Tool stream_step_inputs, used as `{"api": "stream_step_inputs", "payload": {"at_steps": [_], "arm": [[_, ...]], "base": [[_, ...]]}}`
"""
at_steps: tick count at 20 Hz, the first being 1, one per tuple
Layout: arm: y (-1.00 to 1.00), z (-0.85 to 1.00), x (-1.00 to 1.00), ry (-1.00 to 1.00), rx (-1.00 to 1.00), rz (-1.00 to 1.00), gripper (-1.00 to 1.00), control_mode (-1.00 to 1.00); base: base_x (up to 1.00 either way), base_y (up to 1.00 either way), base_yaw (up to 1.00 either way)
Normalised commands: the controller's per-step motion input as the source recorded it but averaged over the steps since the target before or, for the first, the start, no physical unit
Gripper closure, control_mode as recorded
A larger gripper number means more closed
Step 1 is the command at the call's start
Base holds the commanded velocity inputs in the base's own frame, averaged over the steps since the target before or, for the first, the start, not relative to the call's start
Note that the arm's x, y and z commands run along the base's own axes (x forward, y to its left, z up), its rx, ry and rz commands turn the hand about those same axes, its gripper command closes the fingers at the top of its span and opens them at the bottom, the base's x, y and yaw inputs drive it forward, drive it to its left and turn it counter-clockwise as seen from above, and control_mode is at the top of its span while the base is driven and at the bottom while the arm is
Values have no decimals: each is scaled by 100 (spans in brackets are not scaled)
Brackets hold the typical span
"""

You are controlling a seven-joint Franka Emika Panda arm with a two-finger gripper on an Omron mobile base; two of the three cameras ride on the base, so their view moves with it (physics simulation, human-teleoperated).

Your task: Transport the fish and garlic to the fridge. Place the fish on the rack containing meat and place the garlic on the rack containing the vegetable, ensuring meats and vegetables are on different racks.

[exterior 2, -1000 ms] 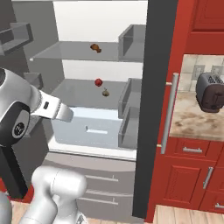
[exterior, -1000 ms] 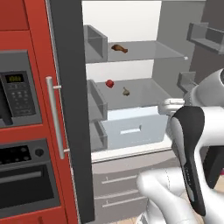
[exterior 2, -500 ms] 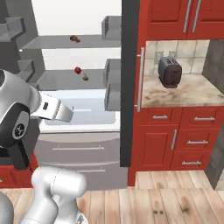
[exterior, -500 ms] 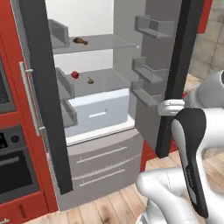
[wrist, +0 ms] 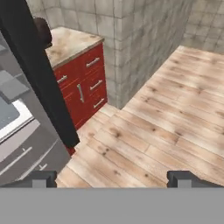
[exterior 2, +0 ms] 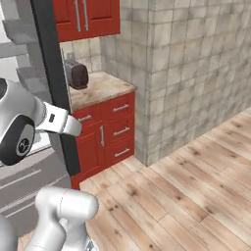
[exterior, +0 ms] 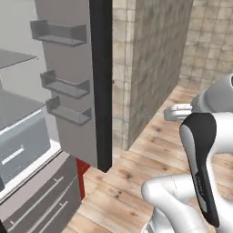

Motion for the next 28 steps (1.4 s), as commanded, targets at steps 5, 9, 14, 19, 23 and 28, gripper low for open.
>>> {"api": "stream_step_inputs", "payload": {"at_steps": [5, 9, 14, 19, 23, 28], "arm": [[0, 0, 0, 0, 0, 0, -100, 100], [0, 0, 0, 0, 0, 0, -100, 100], [0, 0, 0, 0, 0, 0, -100, 100], [0, 0, 0, 0, 0, 0, -100, 100], [0, 0, 0, 0, 0, 0, -100, 100], [0, 0, 0, 0, 0, 0, -100, 100]], "base": [[0, 0, -100], [31, 0, -85], [100, -24, -12], [100, -74, 0], [100, -61, -2], [97, -1, -38]]}}
